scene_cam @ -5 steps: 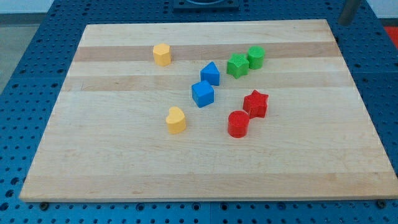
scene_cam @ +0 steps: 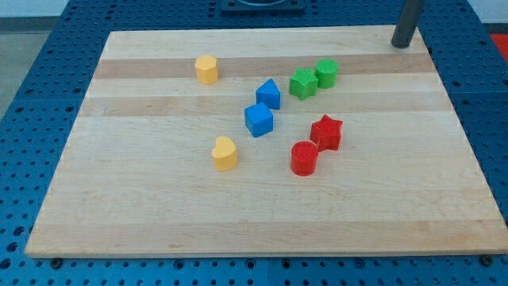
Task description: Separate the green star from line of blocks
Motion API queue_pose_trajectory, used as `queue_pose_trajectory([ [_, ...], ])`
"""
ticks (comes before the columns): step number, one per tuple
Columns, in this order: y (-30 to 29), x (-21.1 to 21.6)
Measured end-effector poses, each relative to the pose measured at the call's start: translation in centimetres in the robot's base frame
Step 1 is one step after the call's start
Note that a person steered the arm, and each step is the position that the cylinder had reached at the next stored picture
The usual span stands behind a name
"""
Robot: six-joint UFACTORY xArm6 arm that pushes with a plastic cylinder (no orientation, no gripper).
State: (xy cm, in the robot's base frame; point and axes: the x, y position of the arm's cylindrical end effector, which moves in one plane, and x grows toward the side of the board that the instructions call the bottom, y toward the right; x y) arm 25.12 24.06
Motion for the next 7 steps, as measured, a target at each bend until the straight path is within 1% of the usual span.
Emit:
queue_pose_trajectory([
  [1,-1.6,0.9],
  [2,-3.6,2.7],
  [5,-11.7,3.4],
  [7,-18.8,3.4],
])
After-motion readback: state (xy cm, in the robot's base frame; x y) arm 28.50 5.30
